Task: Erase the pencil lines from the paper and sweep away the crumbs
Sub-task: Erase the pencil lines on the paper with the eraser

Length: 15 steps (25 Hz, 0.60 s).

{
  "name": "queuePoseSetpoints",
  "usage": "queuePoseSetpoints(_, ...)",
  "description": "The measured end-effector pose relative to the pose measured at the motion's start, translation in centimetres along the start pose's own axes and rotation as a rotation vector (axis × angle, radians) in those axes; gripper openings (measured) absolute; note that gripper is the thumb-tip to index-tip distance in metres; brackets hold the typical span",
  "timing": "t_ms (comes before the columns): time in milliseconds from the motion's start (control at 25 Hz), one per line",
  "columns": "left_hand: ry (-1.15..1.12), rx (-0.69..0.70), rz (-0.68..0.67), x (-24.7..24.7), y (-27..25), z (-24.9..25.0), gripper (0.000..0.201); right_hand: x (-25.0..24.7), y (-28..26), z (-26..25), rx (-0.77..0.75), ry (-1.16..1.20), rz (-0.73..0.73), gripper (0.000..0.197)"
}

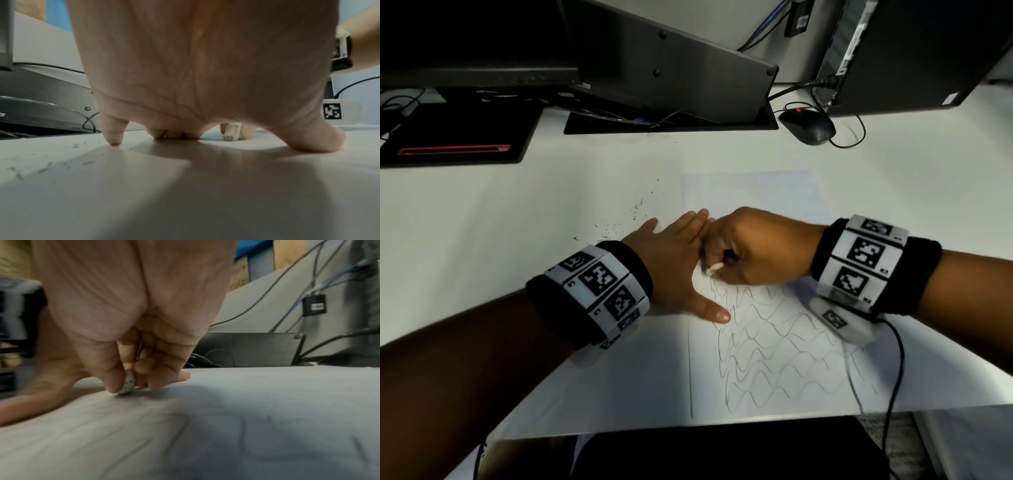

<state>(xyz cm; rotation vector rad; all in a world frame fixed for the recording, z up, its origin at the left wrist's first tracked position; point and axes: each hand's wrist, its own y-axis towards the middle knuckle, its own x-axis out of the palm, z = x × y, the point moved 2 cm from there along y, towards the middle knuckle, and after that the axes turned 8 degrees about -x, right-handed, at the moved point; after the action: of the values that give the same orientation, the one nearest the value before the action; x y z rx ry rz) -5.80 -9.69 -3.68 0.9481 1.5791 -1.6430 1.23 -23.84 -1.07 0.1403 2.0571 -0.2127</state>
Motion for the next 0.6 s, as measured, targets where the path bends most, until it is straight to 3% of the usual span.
queuePoseSetpoints(120,-0.004,-0.005,0.010,0.0,0.1,0.0,0.136,-0.9,0.1,0.9,0.051,-0.053,0.084,0.011)
queuePoseSetpoints(280,-0.021,0.008,0.000,0.1,0.0,-0.1,0.129,0.1,0.0,-0.5,-0.040,-0.036,-0.024,0.012)
queuePoseSetpoints(440,-0.018,0.005,0.016,0.2,0.1,-0.1,0.136,-0.7,0.3,0.6,0.002,-0.135,0.050,0.011)
queuePoseSetpoints(600,-0.007,0.001,0.004,0.3,0.0,-0.2,0.137,0.1,-0.4,-0.2,-0.040,-0.076,-0.026,0.015)
